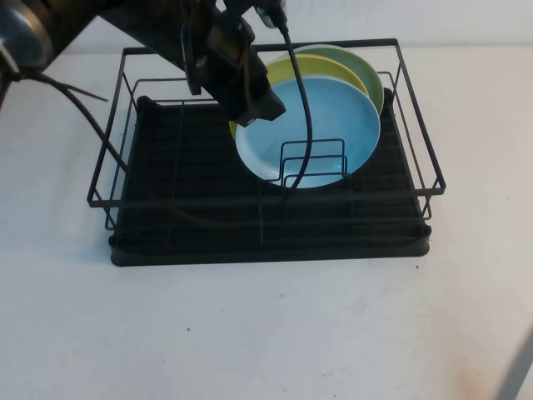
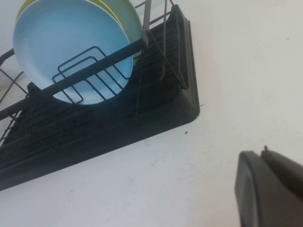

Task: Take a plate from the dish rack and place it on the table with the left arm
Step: Grasp the plate from the shelf, then place the plate from the table

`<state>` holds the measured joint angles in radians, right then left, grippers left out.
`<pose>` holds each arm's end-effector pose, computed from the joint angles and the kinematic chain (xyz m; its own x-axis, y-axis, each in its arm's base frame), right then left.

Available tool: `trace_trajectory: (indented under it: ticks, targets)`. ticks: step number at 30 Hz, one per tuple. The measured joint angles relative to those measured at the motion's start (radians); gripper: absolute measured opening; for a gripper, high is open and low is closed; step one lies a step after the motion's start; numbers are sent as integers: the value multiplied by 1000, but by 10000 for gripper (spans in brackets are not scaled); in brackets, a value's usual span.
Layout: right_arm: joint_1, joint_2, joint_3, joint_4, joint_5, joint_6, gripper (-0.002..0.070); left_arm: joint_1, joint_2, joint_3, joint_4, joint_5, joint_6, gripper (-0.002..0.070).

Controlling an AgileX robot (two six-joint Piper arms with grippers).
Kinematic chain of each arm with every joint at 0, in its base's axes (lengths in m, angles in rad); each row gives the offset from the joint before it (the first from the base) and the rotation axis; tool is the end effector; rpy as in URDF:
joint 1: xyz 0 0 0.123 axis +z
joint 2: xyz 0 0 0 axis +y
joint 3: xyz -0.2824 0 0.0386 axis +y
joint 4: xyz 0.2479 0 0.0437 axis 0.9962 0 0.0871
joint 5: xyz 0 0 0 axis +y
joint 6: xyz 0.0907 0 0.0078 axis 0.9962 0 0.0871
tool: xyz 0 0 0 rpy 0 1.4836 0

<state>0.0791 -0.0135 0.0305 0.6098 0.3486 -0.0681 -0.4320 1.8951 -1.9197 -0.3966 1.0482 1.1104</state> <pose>0.0512 0.0220 0.1777 -0.3204 0.4573 -0.8296 -0.1269 0.8471 0.5160 0.3745 -0.2063 0.3609 0.0185 0.8071 -0.5901 0.9201 0.2173 0.3259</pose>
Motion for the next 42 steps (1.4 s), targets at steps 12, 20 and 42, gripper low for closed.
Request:
trace_trajectory:
  ticks: [12,20,42]
  targets:
    - [0,0,0,-6,0,0,-20,0,101,0,-75,-196,56,470]
    - [0,0,0,-9,0,0,-20,0,180,0,-240,-290,124,418]
    - [0,0,0,-12,0,0,-20,0,-86,0,-117,-230,131,83]
